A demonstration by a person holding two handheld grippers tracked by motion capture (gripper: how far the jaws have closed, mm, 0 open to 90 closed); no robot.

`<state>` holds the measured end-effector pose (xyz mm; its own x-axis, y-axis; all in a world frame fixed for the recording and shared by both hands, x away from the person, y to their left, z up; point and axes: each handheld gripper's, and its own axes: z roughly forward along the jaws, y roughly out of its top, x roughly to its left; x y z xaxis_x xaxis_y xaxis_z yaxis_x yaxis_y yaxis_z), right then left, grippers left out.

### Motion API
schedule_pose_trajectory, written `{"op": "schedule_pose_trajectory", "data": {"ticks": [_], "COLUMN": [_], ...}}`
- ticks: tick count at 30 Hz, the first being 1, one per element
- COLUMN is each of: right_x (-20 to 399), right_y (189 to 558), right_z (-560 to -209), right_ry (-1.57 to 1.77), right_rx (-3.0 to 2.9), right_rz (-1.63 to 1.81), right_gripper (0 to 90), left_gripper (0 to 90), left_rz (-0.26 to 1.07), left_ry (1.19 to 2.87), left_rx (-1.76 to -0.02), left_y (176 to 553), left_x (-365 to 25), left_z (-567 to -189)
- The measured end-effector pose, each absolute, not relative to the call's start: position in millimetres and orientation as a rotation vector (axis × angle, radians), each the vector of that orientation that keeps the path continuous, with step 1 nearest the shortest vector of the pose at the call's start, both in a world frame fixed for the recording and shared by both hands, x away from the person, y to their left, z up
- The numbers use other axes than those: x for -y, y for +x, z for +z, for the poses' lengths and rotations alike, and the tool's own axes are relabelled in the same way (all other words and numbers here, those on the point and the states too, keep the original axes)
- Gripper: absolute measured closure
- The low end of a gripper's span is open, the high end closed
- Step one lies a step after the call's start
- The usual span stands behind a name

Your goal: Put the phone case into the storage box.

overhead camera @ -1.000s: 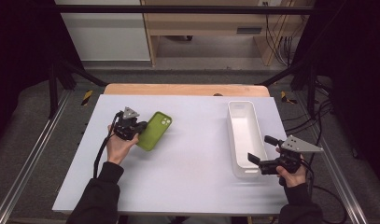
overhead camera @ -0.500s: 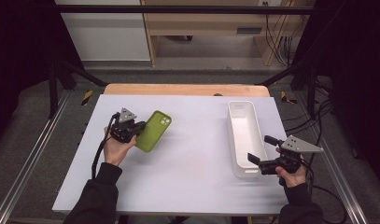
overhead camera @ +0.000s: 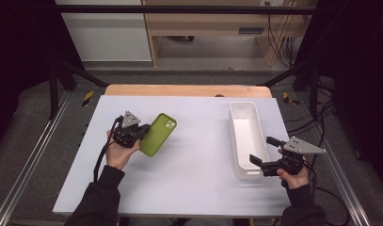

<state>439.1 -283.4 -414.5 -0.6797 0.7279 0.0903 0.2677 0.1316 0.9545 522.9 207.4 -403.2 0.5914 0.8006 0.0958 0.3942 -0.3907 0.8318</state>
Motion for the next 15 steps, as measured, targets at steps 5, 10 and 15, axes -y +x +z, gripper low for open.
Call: {"op": "schedule_pose_trajectory", "data": {"ticks": [5, 10, 15], "right_x": [282, 281, 281], "right_y": [438, 438, 438], "right_z": [-413, -413, -412], "right_ry": [0.956, 0.951, 0.956], "right_rx": [-2.02, -2.021, -2.021], "right_rz": [1.565, 1.561, 1.558], "right_gripper": [0.4, 0.4, 0.4], "left_gripper": [87.6, 87.5, 87.6], "left_rz": [0.641, 0.645, 0.648], "left_ry": [2.018, 2.017, 2.03], "left_rx": [-0.93, -0.916, -0.906], "left_y": [517, 513, 511], "left_x": [-203, -200, -196], "left_z": [-402, -400, -400]}}
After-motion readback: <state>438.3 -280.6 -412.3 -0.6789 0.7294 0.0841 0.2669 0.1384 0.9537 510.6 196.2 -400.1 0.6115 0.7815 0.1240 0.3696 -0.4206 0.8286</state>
